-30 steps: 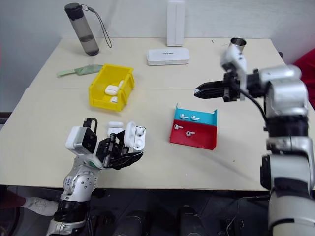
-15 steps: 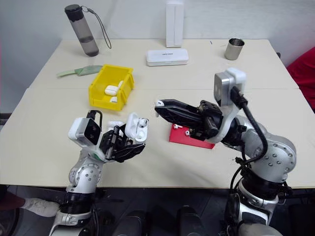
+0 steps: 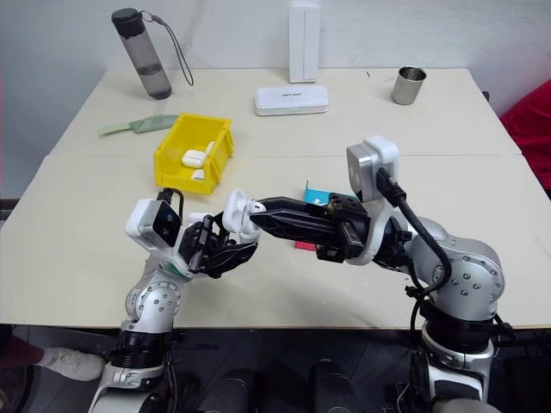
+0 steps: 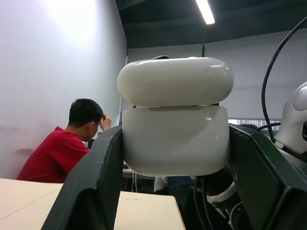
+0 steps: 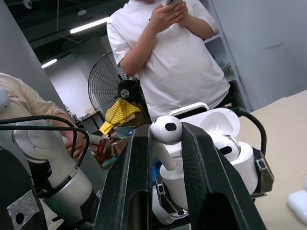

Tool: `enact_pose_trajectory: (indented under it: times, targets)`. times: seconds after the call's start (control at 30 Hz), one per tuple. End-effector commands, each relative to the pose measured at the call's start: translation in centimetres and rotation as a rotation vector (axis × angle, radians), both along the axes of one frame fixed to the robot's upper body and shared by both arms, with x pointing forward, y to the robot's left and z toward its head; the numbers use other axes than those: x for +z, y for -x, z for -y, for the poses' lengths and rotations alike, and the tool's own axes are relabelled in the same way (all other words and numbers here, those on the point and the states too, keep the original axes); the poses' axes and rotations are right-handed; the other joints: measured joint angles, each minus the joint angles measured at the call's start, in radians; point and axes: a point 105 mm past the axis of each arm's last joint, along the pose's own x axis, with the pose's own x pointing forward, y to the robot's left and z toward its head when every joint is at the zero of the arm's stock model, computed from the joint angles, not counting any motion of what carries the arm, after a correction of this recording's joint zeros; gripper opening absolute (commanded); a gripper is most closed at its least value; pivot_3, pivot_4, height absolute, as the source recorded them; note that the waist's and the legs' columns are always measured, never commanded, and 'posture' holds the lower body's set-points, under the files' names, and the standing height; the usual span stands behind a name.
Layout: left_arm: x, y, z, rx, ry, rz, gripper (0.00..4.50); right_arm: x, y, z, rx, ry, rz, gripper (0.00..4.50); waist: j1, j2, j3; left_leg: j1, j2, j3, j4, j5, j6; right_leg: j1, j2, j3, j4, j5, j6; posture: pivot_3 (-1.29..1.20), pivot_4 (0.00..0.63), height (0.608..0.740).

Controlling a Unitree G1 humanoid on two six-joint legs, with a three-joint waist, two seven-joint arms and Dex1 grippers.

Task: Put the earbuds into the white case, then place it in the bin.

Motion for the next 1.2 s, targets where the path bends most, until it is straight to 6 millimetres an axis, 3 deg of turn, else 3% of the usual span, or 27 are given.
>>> enact_pose_trajectory:
  times: [0.03, 0.8, 1.03, 1.2]
  targets:
    - [0.7, 0.2, 0.2, -0.004, 0.017, 0.033, 2.78, 0.5, 1.0, -0.3, 0.021, -0.018, 0.046, 0.47, 0.000, 0.000, 0.000, 0.000, 0.000, 0.000, 0.000, 0.000, 0.000, 0.000, 0.000, 0.000, 0.000, 0.000, 0.000, 0.00, 0.150, 0.740]
    - [0.9, 0.4, 0.7, 0.010, 0.025, 0.045, 2.78, -1.6, 0.1, -0.5, -0.031, 0.125, 0.051, 0.47, 0.002, 0.000, 0.000, 0.000, 0.000, 0.000, -0.001, 0.000, 0.000, 0.001, 0.000, 0.000, -0.003, 0.000, 0.000, 0.00, 0.150, 0.740]
    - [1.1, 0.3, 0.5, 0.015, 0.029, 0.047, 2.78, -1.3, 0.5, -0.3, -0.016, 0.119, 0.087, 2.83, 0.003, 0.000, 0.000, 0.000, 0.000, 0.000, -0.001, 0.000, 0.000, 0.001, 0.000, 0.000, -0.004, 0.000, 0.000, 0.00, 0.150, 0.740]
    - [0.7, 0.2, -0.1, 0.030, 0.014, 0.032, 2.78, -0.5, 1.4, 2.4, 0.007, 0.137, 0.013, 4.47, 0.014, -0.001, 0.000, 0.000, 0.000, 0.000, -0.001, 0.000, 0.000, 0.002, 0.000, -0.001, -0.006, 0.000, 0.000, 0.00, 0.150, 0.740]
